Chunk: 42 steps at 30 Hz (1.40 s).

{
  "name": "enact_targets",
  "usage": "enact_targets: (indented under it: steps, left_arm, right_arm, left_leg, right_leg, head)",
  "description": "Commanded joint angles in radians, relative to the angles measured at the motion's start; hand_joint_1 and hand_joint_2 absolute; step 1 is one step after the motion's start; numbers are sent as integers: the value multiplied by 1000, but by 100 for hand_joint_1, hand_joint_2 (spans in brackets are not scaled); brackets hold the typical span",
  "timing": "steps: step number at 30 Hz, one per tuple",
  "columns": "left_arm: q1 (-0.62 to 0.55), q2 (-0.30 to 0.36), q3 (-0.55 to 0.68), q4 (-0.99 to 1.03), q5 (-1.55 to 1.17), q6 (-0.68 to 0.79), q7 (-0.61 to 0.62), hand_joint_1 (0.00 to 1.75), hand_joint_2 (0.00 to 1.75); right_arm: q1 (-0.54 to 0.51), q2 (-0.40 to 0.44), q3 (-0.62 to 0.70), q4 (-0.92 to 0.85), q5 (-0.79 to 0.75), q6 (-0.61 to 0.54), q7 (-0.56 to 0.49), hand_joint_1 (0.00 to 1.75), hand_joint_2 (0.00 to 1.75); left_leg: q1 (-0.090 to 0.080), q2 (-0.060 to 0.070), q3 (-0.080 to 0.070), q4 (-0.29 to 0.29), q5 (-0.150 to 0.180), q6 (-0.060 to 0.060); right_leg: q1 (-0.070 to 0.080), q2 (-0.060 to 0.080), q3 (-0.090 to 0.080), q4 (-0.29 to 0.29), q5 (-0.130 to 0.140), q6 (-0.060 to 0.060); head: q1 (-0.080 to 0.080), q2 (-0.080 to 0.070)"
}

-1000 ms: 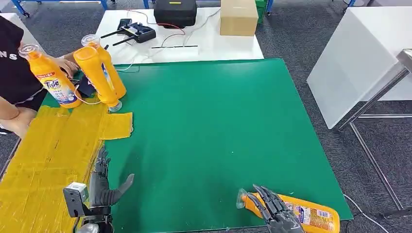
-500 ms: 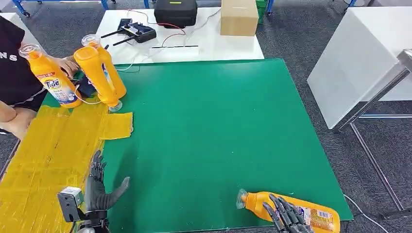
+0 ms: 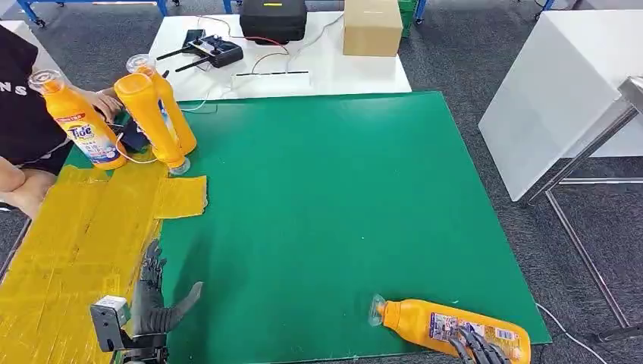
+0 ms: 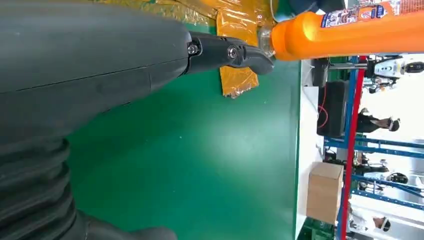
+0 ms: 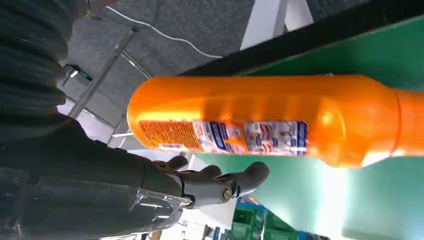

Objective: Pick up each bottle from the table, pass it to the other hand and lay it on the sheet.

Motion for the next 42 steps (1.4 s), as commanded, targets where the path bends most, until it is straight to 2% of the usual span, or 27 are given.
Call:
enact_targets:
  steps: [1, 2, 7, 9, 10, 11, 14, 19, 25, 27, 28, 29, 38, 42]
  left_arm:
    - [1, -3, -16, 4, -1, -2, 24, 0, 175]
    - [4, -7, -20, -4, -5, -1, 28, 0, 175]
    - [22, -5, -58, -48, -14, 1, 34, 0, 175]
    - [23, -4, -65, -52, -14, 1, 38, 0, 175]
    - [21, -2, -73, -51, -15, 6, 42, 0, 175]
    - [17, 0, -80, -44, -11, 13, 50, 0, 175]
    - [8, 3, -79, -20, -8, 17, 54, 0, 175]
    - [6, 3, -78, -13, -7, 18, 54, 0, 175]
    - [9, 5, -81, -15, -5, 14, 52, 0, 175]
    - [9, 6, -84, -19, -4, 12, 51, 0, 175]
    - [7, 5, -86, -18, -3, 12, 51, 0, 175]
    - [5, 5, -87, -16, -4, 14, 51, 0, 175]
    - [5, 5, -87, -16, -4, 14, 51, 0, 175]
    - [-11, 11, -112, 7, -4, 14, 50, 0, 175]
  right_arm:
    - [-104, 132, -72, 197, 40, -85, -31, 0, 175]
    - [-93, 198, -157, 228, 57, -62, -82, 0, 175]
    - [-1, 394, -436, 271, 109, 72, -298, 0, 175]
    - [6, 434, -481, 282, 140, 91, -329, 0, 175]
    - [1, 472, -518, 303, 173, 103, -366, 0, 175]
    - [-2, 550, -596, 316, 244, 137, -439, 0, 175]
    - [-25, 628, -662, 340, 315, 156, -510, 0, 175]
    - [-29, 641, -673, 340, 324, 162, -524, 0, 175]
    - [-29, 778, -823, 346, 409, 243, -689, 0, 175]
    - [-41, 800, -862, 371, 408, 250, -716, 0, 175]
    - [-48, 805, -877, 384, 410, 253, -725, 0, 175]
    - [-53, 806, -884, 393, 411, 253, -732, 0, 175]
    - [-53, 806, -884, 393, 411, 253, -732, 0, 175]
    - [-116, 836, -949, 480, 423, 283, -791, 0, 175]
  left_leg:
    - [3, 1, 5, -3, -1, -3]
    - [3, 1, 3, -3, 0, -2]
    - [3, -3, 5, -2, 0, -3]
    - [3, -3, 4, -2, 0, -2]
    - [3, -5, 5, -2, -1, -3]
    - [3, -4, 4, -2, 0, -3]
    - [3, -3, 3, -2, 1, -2]
    - [2, -2, 3, -2, 0, -2]
    - [2, -3, 4, -2, 0, -2]
    - [1, -2, 3, -1, 0, -2]
    - [3, -3, 7, -2, -2, -4]
    - [1, -2, 2, -1, 0, -1]
    - [2, -1, 4, -1, -1, -2]
    - [1, -1, 3, -2, 0, -2]
  right_leg:
    - [3, 0, 6, -4, 0, -1]
    - [3, 0, 4, -4, 1, -1]
    - [3, -4, 6, -4, 0, -2]
    - [3, -4, 5, -3, -1, -1]
    - [3, -6, 7, -4, -1, -2]
    - [3, -4, 5, -3, -1, -2]
    - [3, -3, 4, -4, 0, -1]
    - [2, -3, 4, -2, 0, -1]
    - [2, -3, 6, -2, -1, -2]
    - [1, -2, 3, -1, -1, -1]
    - [3, -4, 9, -3, -3, -2]
    - [1, -2, 2, -1, 0, -1]
    - [2, -2, 5, -2, -1, -1]
    - [1, -2, 4, -2, 0, -1]
  head:
    - [0, 0]
    - [0, 0]
    - [0, 0]
    - [0, 0]
    - [0, 0]
    - [0, 0]
    - [0, 0]
    - [0, 0]
    - [0, 0]
    - [0, 0]
    - [0, 0]
    - [0, 0]
    - [0, 0]
    - [0, 0]
